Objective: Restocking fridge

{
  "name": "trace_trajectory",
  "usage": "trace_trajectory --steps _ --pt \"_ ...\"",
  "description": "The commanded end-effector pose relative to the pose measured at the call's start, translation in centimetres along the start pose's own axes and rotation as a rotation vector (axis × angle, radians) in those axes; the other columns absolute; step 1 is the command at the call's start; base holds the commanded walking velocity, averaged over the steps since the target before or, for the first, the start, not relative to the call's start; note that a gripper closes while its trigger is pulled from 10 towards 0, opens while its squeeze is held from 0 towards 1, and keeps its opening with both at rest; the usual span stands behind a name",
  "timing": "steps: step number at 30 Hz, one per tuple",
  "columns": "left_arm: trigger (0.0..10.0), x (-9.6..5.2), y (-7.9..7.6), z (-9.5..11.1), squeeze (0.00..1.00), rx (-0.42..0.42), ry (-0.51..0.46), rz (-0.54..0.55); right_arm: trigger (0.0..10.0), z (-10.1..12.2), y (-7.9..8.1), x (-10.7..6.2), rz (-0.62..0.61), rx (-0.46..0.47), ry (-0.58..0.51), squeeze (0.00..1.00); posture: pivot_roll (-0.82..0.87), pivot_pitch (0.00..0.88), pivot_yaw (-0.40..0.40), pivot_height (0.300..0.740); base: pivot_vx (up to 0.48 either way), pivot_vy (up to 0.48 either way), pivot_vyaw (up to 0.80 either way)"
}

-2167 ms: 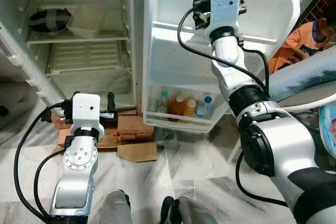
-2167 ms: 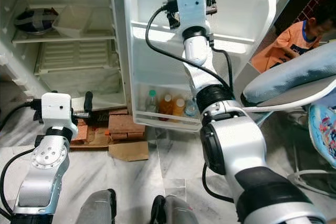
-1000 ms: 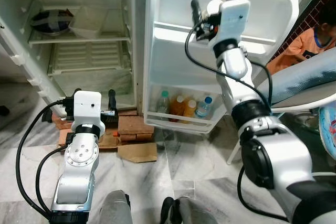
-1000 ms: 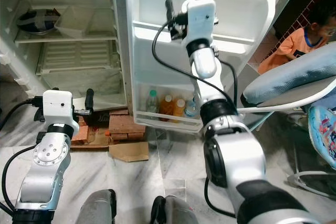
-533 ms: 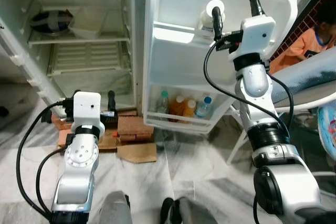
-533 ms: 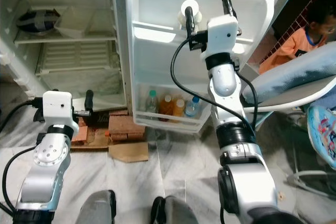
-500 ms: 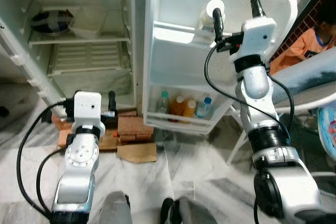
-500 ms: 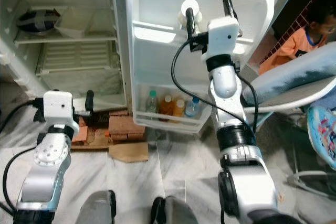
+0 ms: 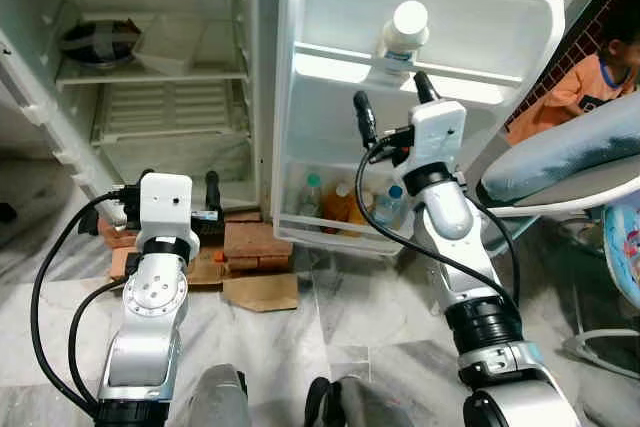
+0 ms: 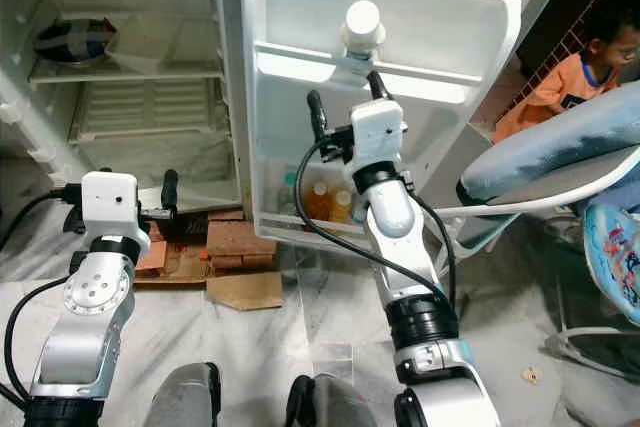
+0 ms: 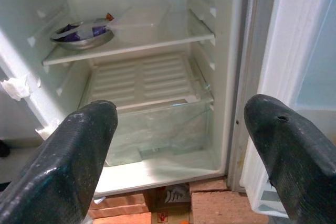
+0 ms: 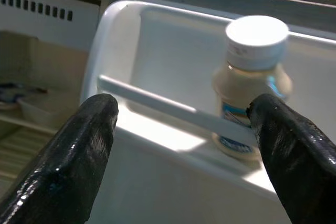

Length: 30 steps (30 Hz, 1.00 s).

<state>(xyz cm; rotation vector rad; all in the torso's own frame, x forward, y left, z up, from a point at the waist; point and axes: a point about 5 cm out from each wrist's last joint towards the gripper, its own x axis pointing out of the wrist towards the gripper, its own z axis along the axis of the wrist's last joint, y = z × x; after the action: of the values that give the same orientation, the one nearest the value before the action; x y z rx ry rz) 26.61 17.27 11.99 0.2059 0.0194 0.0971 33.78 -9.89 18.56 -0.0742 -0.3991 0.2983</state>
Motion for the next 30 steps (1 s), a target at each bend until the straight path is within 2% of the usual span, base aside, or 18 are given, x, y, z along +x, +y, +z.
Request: trace_trajectory --steps 1,9,20,24,30 --pt "10.0 0.1 -0.2 0.0 0.00 0.007 -0.002 -0.011 10.0 0.0 0.3 0.5 0.024 0.031 0.019 0.00 0.22 0.101 -0.139 0.740 0.000 0.000 0.00" --pt "10.0 0.0 -0.1 0.0 0.00 0.007 -0.003 -0.005 10.0 -0.7 1.5 1.4 0.078 0.038 0.045 0.00 0.22 0.105 -0.147 0.740 0.000 0.000 0.00" --pt "10.0 -0.1 0.0 0.0 0.00 0.006 -0.001 0.003 10.0 0.2 1.8 3.3 0.059 0.034 0.004 0.00 0.23 0.110 -0.148 0.740 0.000 0.000 0.00" --pt "10.0 0.0 0.0 0.0 0.00 0.005 -0.003 0.003 10.0 0.8 2.0 4.0 0.059 0.007 -0.024 0.00 0.22 0.112 -0.148 0.740 0.000 0.000 0.00" --pt "10.0 -0.1 -0.1 0.0 0.00 0.003 -0.002 0.005 10.0 1.1 2.1 4.6 0.074 0.023 -0.034 0.00 0.23 0.113 -0.153 0.740 0.000 0.000 0.00"
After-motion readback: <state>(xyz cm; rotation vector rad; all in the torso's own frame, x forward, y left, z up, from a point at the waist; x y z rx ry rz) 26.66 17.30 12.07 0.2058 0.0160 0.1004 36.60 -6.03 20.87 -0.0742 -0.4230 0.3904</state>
